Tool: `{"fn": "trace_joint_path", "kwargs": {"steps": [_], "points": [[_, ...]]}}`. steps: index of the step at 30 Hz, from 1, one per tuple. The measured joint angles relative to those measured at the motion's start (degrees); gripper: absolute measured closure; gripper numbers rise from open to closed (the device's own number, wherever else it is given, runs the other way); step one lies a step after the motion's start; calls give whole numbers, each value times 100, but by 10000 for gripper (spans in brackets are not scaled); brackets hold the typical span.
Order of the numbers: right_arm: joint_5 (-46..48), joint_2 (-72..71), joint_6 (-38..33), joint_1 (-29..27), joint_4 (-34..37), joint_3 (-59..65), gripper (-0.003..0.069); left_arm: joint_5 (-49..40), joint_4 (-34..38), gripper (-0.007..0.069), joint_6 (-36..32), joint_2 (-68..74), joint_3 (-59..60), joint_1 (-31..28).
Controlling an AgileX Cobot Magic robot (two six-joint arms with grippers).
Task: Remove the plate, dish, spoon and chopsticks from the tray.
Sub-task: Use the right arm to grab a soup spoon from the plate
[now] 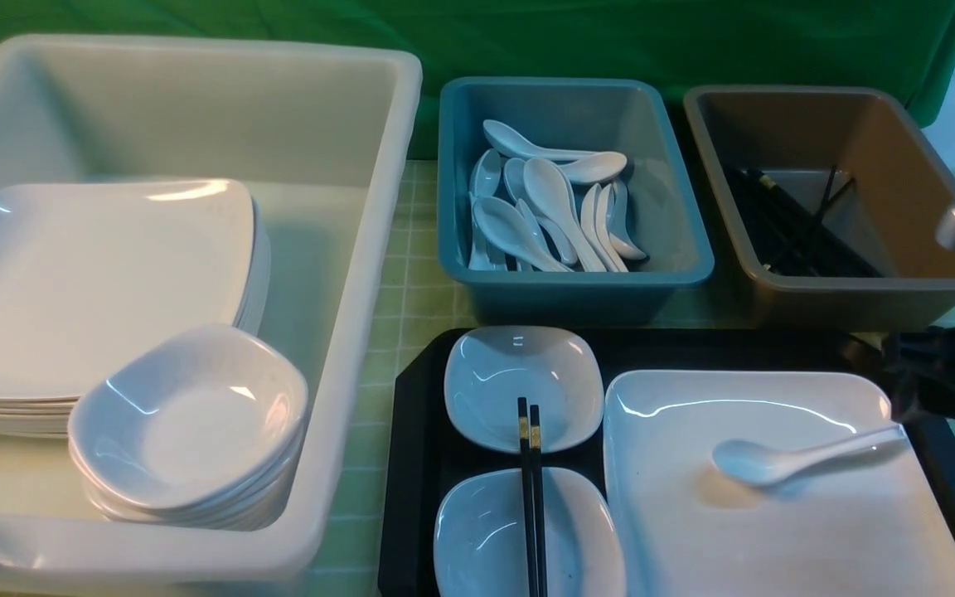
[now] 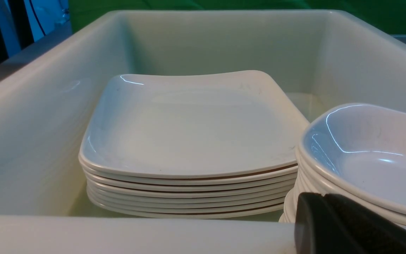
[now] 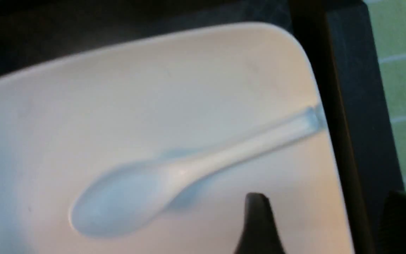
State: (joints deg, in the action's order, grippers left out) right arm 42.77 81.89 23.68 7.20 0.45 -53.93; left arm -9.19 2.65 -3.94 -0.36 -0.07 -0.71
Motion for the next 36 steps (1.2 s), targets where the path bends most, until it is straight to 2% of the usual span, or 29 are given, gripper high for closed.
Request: {"fn": "trace_joint_path", "kwargs": {"steps": [7, 9, 14, 24, 32, 36], "points": [[-220, 974, 1663, 0, 135, -234, 191, 5, 0, 624, -5, 0, 0, 0], [-294, 1120, 1872, 0, 333, -234, 191, 5, 0, 624, -5, 0, 0, 0], [-684, 1318, 2184, 0, 707, -234, 191, 5, 0, 624, -12, 0, 0, 0], [-699, 1692, 2764, 0, 691, -240, 190, 5, 0, 624, -12, 0, 0, 0], [-756, 1830, 2783, 0, 679, -261, 191, 5, 0, 624, -12, 0, 0, 0], [-798, 1837, 2773, 0, 679, -261, 258, 1, 0, 624, -12, 0, 0, 0]]}}
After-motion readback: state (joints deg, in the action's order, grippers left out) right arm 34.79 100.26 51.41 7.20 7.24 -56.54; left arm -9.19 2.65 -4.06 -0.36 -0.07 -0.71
